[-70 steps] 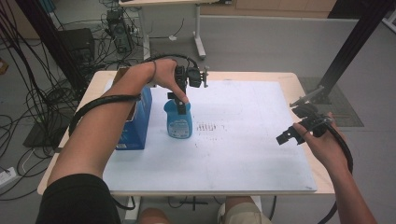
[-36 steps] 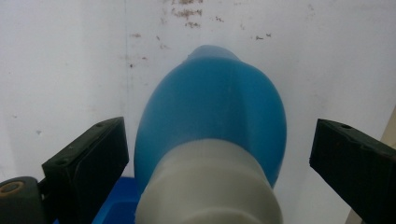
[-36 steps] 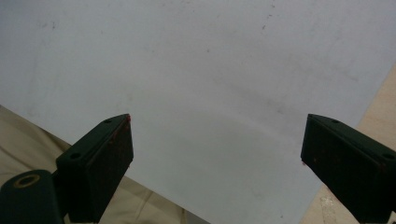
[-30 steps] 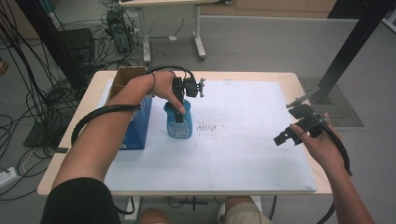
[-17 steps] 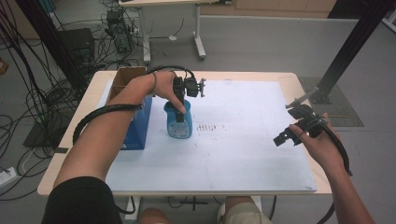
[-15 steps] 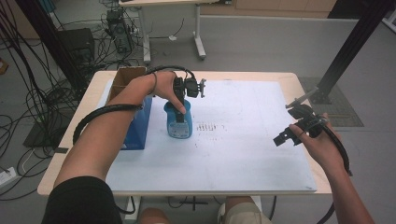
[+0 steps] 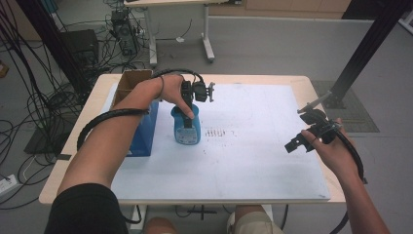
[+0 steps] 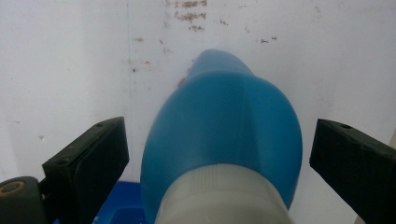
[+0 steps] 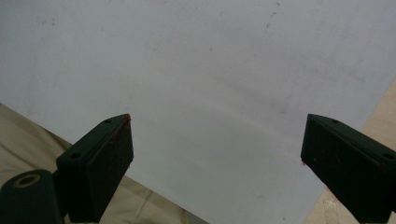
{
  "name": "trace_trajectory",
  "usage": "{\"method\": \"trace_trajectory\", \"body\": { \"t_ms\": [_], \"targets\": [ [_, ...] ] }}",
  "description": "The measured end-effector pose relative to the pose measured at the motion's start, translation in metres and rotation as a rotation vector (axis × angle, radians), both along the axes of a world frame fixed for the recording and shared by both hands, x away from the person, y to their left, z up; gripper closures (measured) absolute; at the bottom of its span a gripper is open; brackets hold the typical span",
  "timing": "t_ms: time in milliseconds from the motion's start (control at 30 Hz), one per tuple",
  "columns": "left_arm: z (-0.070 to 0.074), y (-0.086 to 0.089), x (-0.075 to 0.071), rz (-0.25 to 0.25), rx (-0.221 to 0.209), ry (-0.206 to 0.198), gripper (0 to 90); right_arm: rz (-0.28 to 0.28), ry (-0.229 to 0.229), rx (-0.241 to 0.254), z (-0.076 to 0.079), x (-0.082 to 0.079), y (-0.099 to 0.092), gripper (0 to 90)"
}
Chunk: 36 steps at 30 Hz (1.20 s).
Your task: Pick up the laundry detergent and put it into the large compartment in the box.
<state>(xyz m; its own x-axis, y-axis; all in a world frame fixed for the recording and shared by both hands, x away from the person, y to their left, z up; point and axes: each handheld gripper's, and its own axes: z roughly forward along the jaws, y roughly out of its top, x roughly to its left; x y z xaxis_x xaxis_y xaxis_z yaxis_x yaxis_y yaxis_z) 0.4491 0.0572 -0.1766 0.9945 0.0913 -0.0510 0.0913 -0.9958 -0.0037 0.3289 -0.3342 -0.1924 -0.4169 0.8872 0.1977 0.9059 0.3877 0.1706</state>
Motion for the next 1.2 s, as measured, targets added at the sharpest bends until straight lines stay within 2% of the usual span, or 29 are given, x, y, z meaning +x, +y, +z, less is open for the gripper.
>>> {"method": "trace_trajectory", "body": {
  "t_ms": [1200],
  "targets": [
    [0.0011,-0.0013,-0.0008,0.002,0.004,-0.006,5.0,-0.006,-0.004,0.003,0.0005,-0.0024,-0.0016,9.3]
  ]
}}
